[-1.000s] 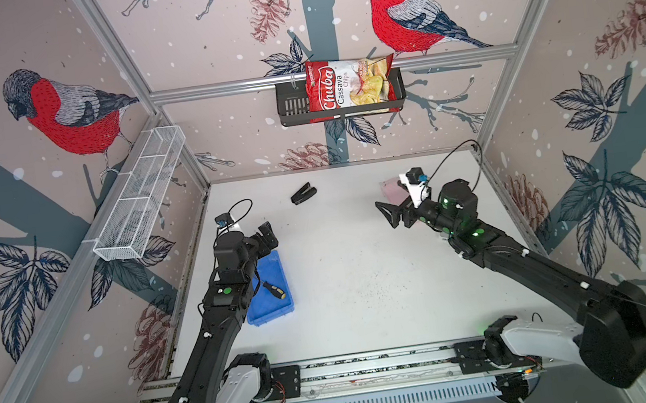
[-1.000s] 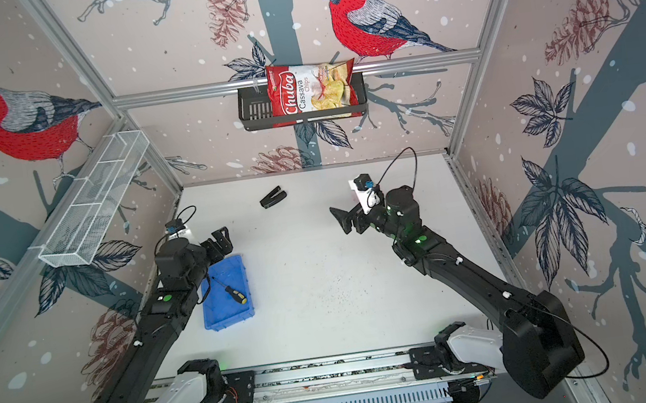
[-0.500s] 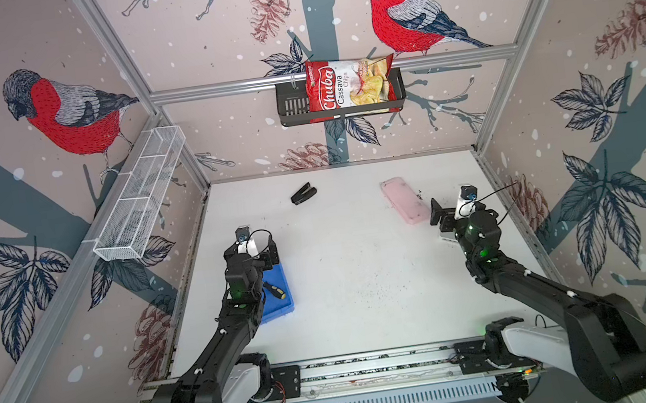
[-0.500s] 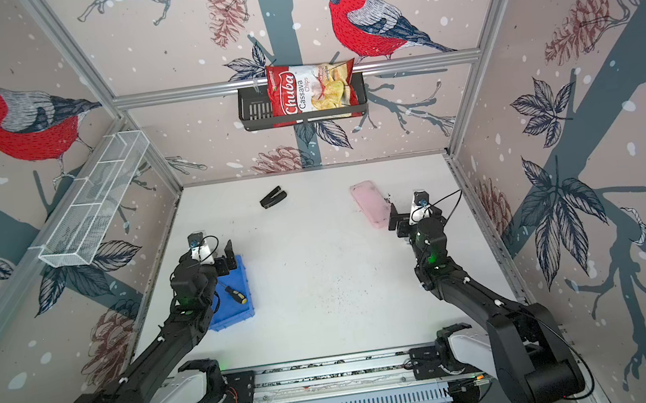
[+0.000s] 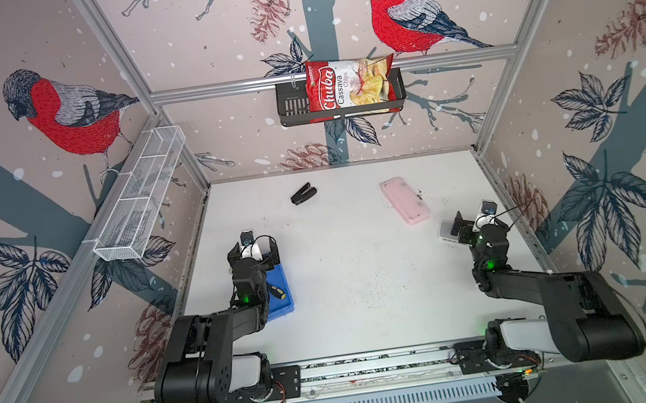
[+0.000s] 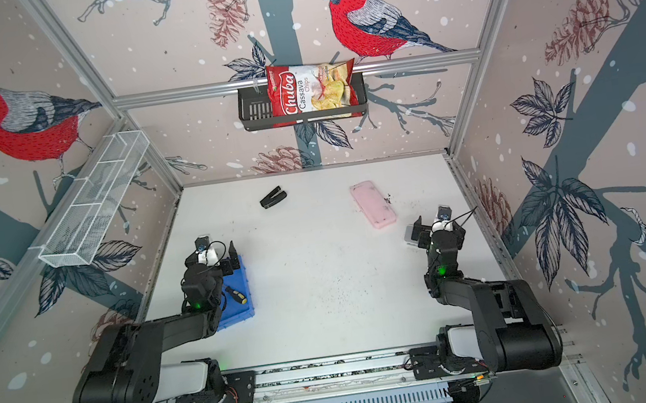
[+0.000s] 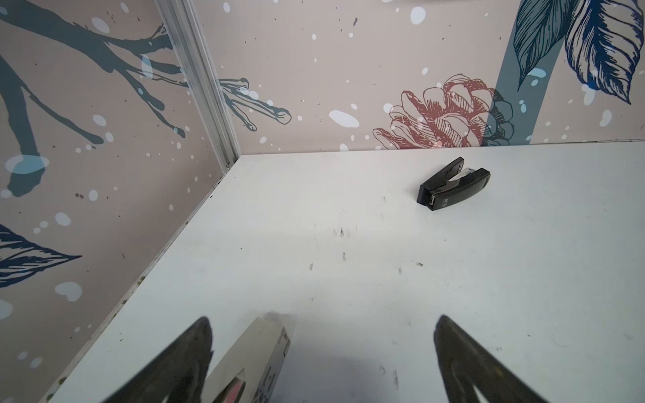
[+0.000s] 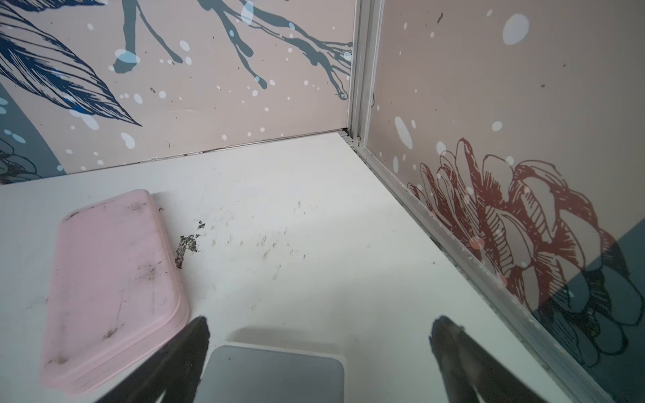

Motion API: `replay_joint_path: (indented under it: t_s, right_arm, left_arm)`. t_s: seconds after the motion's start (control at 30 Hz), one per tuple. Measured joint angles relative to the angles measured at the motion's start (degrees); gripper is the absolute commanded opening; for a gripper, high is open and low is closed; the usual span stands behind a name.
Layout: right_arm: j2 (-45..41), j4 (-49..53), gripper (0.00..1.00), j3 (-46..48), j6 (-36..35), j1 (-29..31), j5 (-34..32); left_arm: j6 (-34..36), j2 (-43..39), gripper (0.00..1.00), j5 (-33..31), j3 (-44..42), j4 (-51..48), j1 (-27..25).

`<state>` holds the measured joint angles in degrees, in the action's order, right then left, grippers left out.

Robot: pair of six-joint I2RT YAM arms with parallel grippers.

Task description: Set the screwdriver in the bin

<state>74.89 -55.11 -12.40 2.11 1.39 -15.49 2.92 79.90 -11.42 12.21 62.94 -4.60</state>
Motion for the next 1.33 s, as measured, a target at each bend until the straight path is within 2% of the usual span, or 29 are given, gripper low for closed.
replay_joint_path:
  t_s: [0.2,0.47,1.33]
  right_arm:
    - [0.50,-2.14,1.00,0.00,0.92,-0.83,4.17]
    - [11.58,-11.04,1.00,0.20,1.46,-0.35,6.16]
    - [11.39,-12.02,1.00,-1.09,2.23,-0.66,7.34]
  left_arm:
    - [-0.26,8.96,1.00,-0.39,-0.66,7.93,0.07]
    - [-2.10,9.46,0.99,-0.70,1.01,9.42,1.03]
    - [-2.49,9.62,0.99,-0.70,1.27,9.64,1.07]
